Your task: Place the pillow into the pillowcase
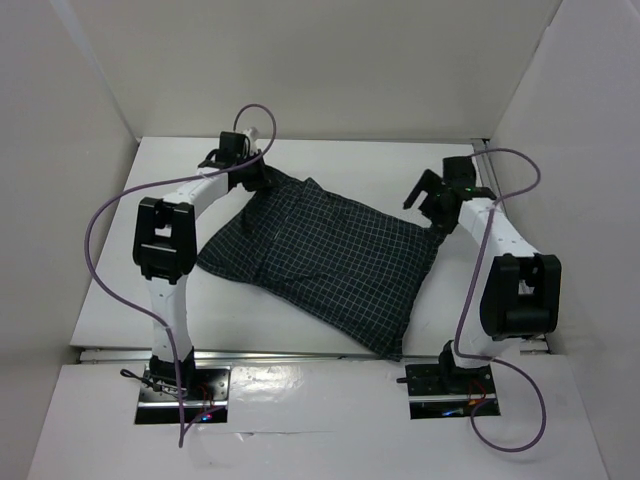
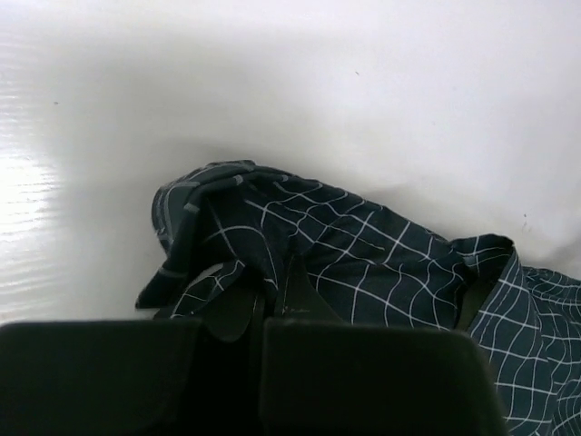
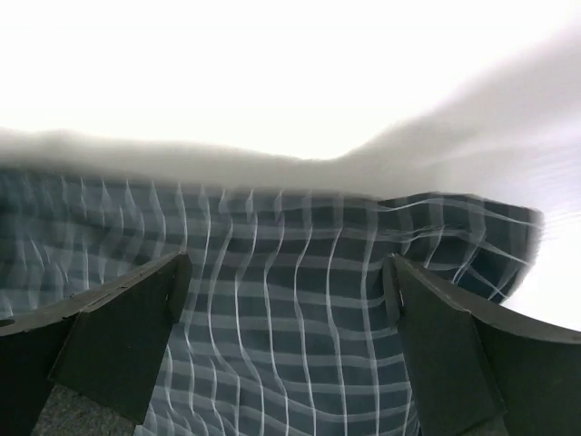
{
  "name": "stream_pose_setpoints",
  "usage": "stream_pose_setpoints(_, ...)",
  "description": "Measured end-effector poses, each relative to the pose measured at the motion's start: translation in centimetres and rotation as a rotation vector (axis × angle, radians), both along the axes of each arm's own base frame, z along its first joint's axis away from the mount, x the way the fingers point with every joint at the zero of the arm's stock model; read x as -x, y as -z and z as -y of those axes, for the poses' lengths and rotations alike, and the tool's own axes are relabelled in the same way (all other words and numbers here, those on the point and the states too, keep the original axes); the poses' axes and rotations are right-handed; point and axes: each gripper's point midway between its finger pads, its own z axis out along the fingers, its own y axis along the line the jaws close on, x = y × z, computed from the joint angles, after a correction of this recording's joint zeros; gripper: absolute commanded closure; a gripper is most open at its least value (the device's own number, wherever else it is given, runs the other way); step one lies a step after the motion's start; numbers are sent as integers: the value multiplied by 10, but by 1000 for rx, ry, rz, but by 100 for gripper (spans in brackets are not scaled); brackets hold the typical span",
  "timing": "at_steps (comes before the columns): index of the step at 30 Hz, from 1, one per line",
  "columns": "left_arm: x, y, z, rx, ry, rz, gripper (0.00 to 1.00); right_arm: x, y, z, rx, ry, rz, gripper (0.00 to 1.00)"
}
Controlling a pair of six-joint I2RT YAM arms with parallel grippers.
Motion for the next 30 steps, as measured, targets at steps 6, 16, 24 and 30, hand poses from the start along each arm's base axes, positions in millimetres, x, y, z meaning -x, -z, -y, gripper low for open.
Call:
stream_pose_setpoints(6, 7, -9, 7, -7, 26, 13, 100, 2, 4, 65, 14, 171, -23, 0)
stream_pose_setpoints(16, 9, -11, 7, -10, 26, 9, 100, 26, 52, 44, -63, 98, -174, 52)
stream_pose_setpoints(24, -35, -67, 12, -15, 37, 89, 100, -44, 19, 23, -108, -41, -74, 100)
stream_pose_setpoints(30, -81, -189, 2, 54, 17, 378, 100, -174, -185, 39, 37, -100, 466, 100)
